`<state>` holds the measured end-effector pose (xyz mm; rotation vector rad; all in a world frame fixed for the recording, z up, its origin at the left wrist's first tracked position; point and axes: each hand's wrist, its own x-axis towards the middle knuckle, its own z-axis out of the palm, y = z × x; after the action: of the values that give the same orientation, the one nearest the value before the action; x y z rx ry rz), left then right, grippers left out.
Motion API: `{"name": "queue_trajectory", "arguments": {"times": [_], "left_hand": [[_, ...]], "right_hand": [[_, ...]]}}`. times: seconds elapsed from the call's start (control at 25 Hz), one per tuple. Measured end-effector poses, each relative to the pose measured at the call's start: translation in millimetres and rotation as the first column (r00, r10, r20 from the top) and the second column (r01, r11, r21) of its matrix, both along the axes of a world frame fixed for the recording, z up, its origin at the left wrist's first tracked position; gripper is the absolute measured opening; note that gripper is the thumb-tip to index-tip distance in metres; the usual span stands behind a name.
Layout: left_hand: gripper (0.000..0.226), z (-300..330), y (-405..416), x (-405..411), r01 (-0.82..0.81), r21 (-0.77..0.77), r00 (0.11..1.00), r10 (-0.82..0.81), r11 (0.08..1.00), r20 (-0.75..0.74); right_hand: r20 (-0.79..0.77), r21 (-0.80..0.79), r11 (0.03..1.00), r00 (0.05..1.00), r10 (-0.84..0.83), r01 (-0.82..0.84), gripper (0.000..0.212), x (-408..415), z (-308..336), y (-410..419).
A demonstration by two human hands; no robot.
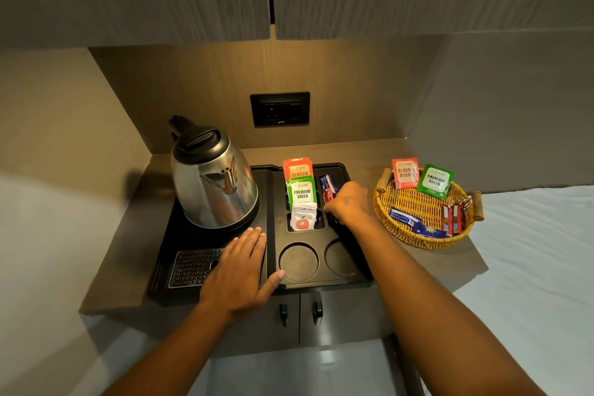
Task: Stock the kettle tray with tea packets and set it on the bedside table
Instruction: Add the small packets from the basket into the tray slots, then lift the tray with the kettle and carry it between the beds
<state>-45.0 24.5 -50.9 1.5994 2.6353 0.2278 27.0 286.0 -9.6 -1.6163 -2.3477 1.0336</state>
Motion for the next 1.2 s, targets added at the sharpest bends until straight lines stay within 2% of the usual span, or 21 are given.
{"name": "queue_trajectory", "arguments": {"times": [0.12, 0.2, 0.28, 0.36, 0.4, 0.48, 0.56, 0.68, 0.84, 1.04, 1.12, 1.2], "left_hand": [[0.089, 4, -1, 0, 0.021, 0.003, 0.999, -0.021, 1.000, 0.039], [0.077, 11, -8, 1, -0.056, 0.147, 0.990, 0.035, 0.988, 0.139], [0.053, 17, -23, -11, -0.254, 0.370, 0.965, 0.205, 0.893, 0.166], [0.037, 20, -40, -42, -0.491, 0.436, 0.868, 0.463, 0.754, 0.178], [0.035, 24, -45, -61, -0.623, 0.373, 0.780, 0.584, 0.687, 0.226], [0.033, 28, -48, -98, -0.786, 0.134, 0.610, 0.722, 0.604, 0.326], [0.036, 26, -40, -121, -0.802, -0.056, 0.521, 0.743, 0.595, 0.420], [0.040, 21, -27, -136, -0.832, -0.098, 0.428, 0.743, 0.547, 0.514], [0.037, 24, -24, -136, -0.819, -0.191, 0.440, 0.805, 0.541, 0.398], [0.038, 48, -32, -132, -0.825, -0.134, 0.448, 0.780, 0.549, 0.437], [0.035, 63, -34, -130, -0.838, -0.061, 0.442, 0.741, 0.542, 0.506], [0.034, 82, -33, -134, -0.813, -0.016, 0.463, 0.663, 0.582, 0.588]], "right_hand": [[0.004, 0.056, 0.998, 1.000, 0.028, -0.028, 0.035, 13, 6, 3], [-0.003, 0.152, 0.988, 0.999, 0.034, -0.033, 0.028, 29, 1, 3], [0.016, 0.182, 0.983, 1.000, 0.010, -0.012, 0.026, 45, -13, 4], [0.082, 0.147, 0.989, 0.996, -0.023, 0.011, 0.030, 50, -28, 2], [0.103, 0.142, 0.990, 0.994, -0.032, 0.017, 0.031, 49, -34, 2], [0.098, 0.161, 0.987, 0.994, -0.042, 0.026, 0.031, 40, -39, 2], [0.077, 0.178, 0.983, 0.995, -0.061, 0.047, 0.029, 31, -40, 3], [0.046, 0.185, 0.975, 0.990, -0.134, 0.124, 0.035, 24, -45, 2], [0.027, 0.181, 0.964, 0.978, -0.205, 0.197, 0.050, 21, -40, -3], [0.041, 0.135, 0.966, 0.973, -0.228, 0.221, 0.056, 29, -26, -10], [0.043, 0.126, 0.968, 0.973, -0.225, 0.218, 0.055, 30, -8, -8], [0.015, 0.131, 0.962, 0.970, -0.243, 0.239, 0.051, 35, 11, -5]]}}
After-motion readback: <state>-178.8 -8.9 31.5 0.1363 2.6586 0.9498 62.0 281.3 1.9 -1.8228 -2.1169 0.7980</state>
